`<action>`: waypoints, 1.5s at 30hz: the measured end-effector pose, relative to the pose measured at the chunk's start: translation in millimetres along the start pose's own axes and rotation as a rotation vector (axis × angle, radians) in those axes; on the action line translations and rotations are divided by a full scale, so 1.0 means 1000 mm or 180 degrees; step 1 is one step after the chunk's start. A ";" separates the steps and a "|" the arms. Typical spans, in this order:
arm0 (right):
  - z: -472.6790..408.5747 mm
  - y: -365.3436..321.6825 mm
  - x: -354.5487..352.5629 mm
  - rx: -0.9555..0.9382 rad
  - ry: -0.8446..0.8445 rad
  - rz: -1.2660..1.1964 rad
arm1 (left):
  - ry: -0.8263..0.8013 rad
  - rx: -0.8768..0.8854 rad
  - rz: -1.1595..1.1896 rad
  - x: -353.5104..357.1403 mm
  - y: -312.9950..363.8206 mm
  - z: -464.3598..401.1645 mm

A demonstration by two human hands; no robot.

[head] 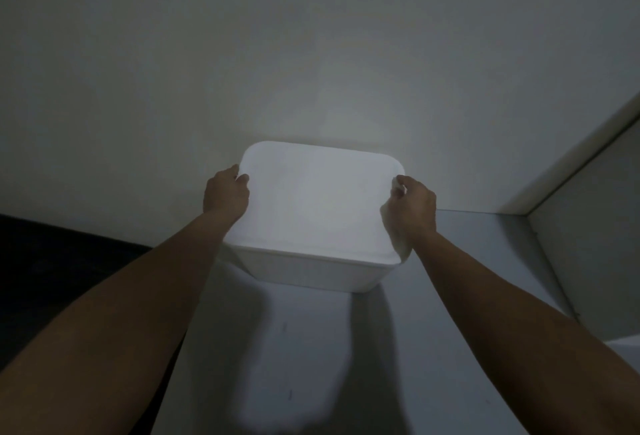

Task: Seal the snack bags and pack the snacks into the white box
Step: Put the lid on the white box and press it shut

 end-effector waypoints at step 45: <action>0.058 -0.028 0.048 -0.1263 -0.1436 0.1987 | -0.0615 0.1548 -0.1351 0.035 0.030 0.070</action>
Point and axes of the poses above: each hand's wrist, its own z-axis away from the middle knuckle, its own x-axis out of the palm, y = z × x, the point moved 6 cm from there along -z, towards the middle knuckle, and after that the axes turned 5 degrees about y, right-handed, at the moved point
